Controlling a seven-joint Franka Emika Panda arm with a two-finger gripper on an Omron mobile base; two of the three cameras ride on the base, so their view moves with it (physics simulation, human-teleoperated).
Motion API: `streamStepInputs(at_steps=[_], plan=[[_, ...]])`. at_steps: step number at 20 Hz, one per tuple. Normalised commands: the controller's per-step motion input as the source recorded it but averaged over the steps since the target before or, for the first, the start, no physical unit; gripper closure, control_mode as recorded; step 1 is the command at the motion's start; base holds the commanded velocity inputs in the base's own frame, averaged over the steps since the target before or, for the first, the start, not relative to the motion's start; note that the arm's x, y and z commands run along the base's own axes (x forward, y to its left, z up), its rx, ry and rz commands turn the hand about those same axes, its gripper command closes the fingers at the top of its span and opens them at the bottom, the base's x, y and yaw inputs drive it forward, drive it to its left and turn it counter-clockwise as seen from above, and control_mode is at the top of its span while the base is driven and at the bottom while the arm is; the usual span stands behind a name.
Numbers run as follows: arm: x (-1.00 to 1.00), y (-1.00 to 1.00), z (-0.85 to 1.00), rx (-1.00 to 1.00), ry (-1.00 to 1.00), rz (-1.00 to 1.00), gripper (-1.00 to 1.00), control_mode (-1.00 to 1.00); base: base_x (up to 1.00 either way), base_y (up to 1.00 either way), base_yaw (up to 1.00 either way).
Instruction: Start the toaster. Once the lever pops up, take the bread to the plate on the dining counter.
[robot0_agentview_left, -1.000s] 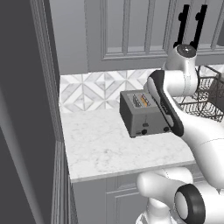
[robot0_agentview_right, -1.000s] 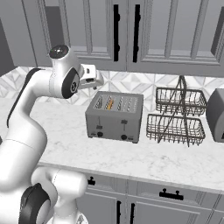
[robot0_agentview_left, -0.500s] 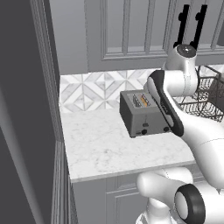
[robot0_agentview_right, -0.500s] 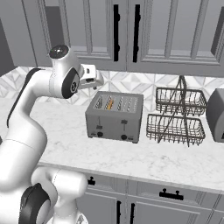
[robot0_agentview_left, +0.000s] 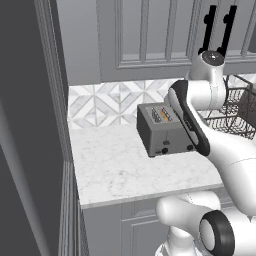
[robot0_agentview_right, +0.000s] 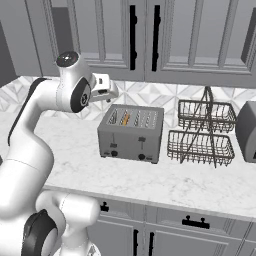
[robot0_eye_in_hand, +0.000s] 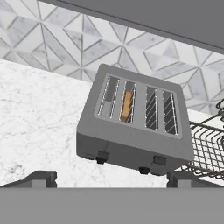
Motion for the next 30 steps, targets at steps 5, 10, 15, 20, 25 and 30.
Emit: streamStepInputs(at_steps=[5, 10, 15, 20, 25, 30], plan=[[0.00, 0.00, 0.00, 0.00, 0.00, 0.00, -1.00, -1.00, 0.00, 0.00, 0.00], [0.00, 0.00, 0.00, 0.00, 0.00, 0.00, -1.00, -1.00, 0.00, 0.00, 0.00], [0.00, 0.00, 0.00, 0.00, 0.00, 0.00, -1.00, -1.00, 0.00, 0.00, 0.00], [0.00, 0.00, 0.00, 0.00, 0.00, 0.00, -1.00, -1.00, 0.00, 0.00, 0.00], [0.00, 0.00, 0.00, 0.00, 0.00, 0.00, -1.00, -1.00, 0.00, 0.00, 0.00], [0.00, 0.00, 0.00, 0.00, 0.00, 0.00, -1.00, -1.00, 0.00, 0.00, 0.00]])
